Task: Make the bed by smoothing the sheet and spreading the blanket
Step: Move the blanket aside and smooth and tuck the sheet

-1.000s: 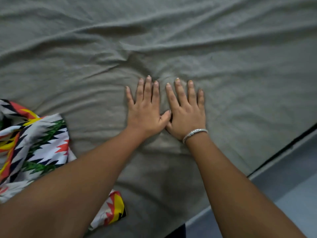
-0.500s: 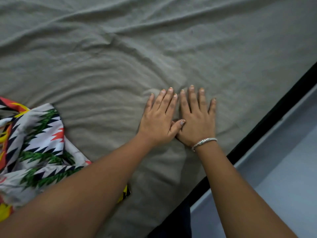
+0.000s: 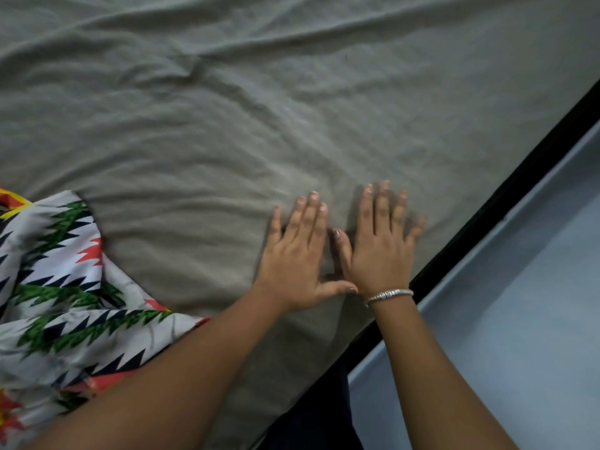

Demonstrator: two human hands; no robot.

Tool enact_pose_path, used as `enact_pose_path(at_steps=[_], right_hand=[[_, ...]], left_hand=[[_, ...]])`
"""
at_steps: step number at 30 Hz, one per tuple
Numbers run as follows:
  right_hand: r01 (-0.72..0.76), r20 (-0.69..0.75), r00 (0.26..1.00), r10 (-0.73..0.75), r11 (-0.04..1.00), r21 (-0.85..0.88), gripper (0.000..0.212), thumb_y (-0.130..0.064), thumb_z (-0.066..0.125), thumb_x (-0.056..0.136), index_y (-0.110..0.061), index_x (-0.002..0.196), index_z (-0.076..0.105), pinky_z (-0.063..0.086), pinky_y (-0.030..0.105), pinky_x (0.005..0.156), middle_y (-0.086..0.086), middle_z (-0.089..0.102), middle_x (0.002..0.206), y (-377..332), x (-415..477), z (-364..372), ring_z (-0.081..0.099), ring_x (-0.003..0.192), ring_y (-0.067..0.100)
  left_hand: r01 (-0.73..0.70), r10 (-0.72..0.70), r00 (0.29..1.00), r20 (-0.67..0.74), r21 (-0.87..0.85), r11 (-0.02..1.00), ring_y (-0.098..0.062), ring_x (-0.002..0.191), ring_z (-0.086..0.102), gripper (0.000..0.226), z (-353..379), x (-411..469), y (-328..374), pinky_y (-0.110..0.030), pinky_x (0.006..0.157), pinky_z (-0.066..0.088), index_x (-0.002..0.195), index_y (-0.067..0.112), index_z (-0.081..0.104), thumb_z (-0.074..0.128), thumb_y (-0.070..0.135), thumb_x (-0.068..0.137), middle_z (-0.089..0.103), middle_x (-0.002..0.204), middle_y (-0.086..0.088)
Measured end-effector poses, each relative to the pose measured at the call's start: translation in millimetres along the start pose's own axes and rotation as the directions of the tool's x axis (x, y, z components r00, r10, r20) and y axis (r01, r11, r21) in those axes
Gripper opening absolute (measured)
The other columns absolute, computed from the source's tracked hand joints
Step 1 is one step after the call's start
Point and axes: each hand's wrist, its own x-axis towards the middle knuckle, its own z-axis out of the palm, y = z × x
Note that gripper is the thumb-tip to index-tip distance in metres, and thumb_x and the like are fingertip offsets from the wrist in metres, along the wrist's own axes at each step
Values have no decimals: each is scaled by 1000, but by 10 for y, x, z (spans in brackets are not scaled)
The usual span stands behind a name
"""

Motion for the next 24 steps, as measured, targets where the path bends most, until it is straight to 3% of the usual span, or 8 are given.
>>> enact_pose_path(at_steps=[3,6,9,12,15,19,22,24], right_hand=[[84,9,996,-84,996,22,74,-52,31,87,-9,147,26,5,58,110,12,25,154,-133,127,68,19,142,34],[88,22,996,-88,996,2,72,-54,29,89,-13,147,25,7,58,111,9,24,155,-35,106,147,19,142,34],[-56,49,997,54,998,36,73,-57,27,89,-15,149,19,9,62,109,7,18,157,166,-65,165,14,142,39],[-197,120,975,188,977,75,75,-56,25,90,-15,150,12,13,67,107,10,11,158,242,-196,124,10,143,38],[-211,26,977,210,974,75,67,-53,36,88,-9,138,41,33,59,97,18,42,142,248,-113,-3,40,128,42],[-251,-124,958,260,964,84,45,-49,46,86,-5,88,56,44,41,63,20,62,85,330,110,-167,61,75,39],[-245,82,967,240,968,57,40,-41,39,96,-4,102,52,45,41,68,21,63,100,413,197,-188,62,89,39],[-157,118,981,151,986,46,30,-30,35,99,-6,107,51,46,40,70,18,64,105,426,196,-164,63,93,38]], left_hand=[[48,-53,997,61,80,996,-33,143,13,124,71,-14,-66,-58,113,7,143,-4,20,30,88,61,17,154,-22],[30,-36,996,78,77,997,-36,142,17,100,134,-15,53,-58,112,10,141,-6,24,35,68,74,21,152,-25],[-14,9,997,83,64,998,-35,141,21,79,191,-52,276,-58,111,12,141,-3,24,37,45,79,25,151,-22],[-57,54,995,85,35,998,-35,142,18,80,237,-39,475,-58,112,12,141,-5,27,35,45,79,23,151,-24],[-81,81,997,10,19,997,-36,140,26,85,205,-45,498,-55,111,18,140,-2,34,42,51,74,30,149,-24],[-138,141,988,-58,56,989,-28,85,53,57,145,-92,558,-38,72,37,93,13,54,67,57,59,59,94,-10],[-168,166,986,21,108,980,-23,56,56,23,141,3,706,-27,49,39,70,18,57,69,37,63,58,66,-2],[-177,173,983,63,61,982,-21,44,55,14,141,79,766,-20,41,37,59,17,59,50,21,69,57,55,-2]])
